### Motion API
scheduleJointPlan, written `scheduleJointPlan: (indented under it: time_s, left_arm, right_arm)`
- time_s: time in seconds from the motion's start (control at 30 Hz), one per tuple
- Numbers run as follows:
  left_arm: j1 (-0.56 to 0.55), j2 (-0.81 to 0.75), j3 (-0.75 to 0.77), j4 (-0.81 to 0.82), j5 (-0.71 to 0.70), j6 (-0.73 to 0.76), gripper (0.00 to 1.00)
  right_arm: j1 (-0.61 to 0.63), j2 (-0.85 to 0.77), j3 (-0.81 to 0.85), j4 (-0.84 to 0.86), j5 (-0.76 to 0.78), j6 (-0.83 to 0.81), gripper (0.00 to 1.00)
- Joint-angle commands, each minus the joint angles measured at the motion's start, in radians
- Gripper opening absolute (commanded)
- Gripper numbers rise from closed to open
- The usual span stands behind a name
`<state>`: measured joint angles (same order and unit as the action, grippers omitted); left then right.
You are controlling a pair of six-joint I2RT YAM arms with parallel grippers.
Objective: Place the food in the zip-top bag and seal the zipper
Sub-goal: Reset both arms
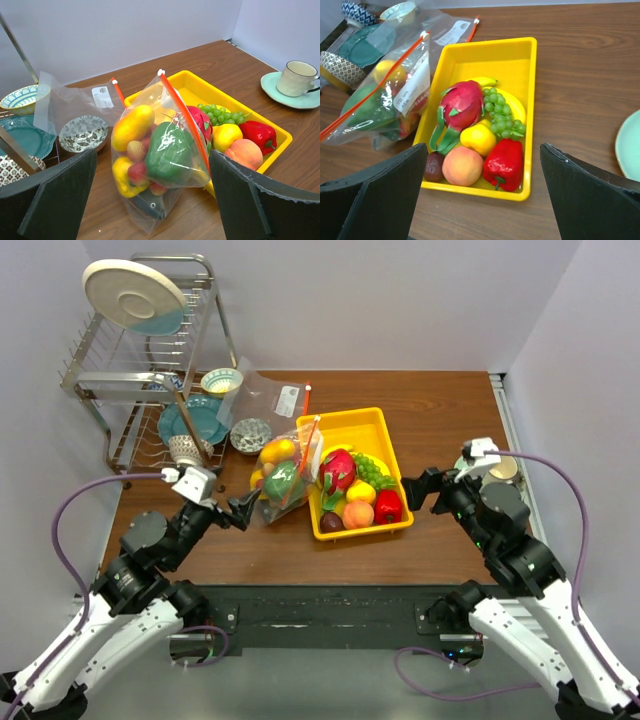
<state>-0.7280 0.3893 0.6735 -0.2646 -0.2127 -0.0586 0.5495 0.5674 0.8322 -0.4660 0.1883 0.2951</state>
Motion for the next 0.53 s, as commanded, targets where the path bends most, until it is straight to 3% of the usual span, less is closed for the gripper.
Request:
scheduleJointPlan:
  time_s: [0.0,0.5]
  left_arm:
    - [-0.001,-0.062,-0.061,0.047,0.009,0.017,0.98]
    - [-0.001,-0.015,-0.068,0.065,0.064,0.031,0.98]
  right_arm:
    - [0.001,-0.052,-0.047,-0.005,0.092,-0.017,0.98]
    - [0.0,0.002,-0.008,-0.059,0.094,0.022,0.99]
